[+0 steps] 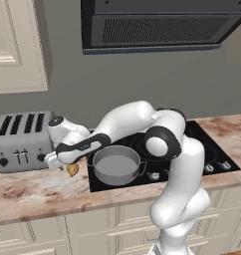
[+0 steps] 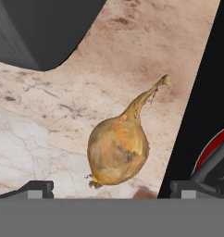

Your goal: Turn on the burner for the pot on the stove. Wait thirty seconds for the pot to heat up. Then add the onion to the pot.

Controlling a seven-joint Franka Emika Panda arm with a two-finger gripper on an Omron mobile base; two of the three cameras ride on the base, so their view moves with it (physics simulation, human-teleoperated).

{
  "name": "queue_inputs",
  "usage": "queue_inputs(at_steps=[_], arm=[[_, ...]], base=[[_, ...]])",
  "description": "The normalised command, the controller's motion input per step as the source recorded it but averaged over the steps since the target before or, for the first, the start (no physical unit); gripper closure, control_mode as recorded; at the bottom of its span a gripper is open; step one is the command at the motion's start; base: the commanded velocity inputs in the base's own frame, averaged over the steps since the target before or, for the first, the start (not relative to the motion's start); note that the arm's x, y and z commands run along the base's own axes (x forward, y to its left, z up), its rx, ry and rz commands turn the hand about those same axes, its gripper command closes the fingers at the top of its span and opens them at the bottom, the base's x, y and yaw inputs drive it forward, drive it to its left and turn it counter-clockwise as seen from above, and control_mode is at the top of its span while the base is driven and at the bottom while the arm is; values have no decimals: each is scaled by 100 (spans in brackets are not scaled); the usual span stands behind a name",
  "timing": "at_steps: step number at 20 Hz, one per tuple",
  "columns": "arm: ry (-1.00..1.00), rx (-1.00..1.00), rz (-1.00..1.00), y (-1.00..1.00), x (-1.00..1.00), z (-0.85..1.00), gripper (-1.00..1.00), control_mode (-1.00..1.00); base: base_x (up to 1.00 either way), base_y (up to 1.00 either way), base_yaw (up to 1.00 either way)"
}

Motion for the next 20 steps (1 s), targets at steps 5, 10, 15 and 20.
queue_inputs(at_steps=[5,10,15,20], arm=[[0,0,0,0,0,0,-100,-100],[0,0,0,0,0,0,-100,-100],[0,0,0,0,0,0,-100,-100],[0,0,0,0,0,0,-100,-100]], base=[[0,0,0],[0,0,0],[0,0,0],[0,0,0]])
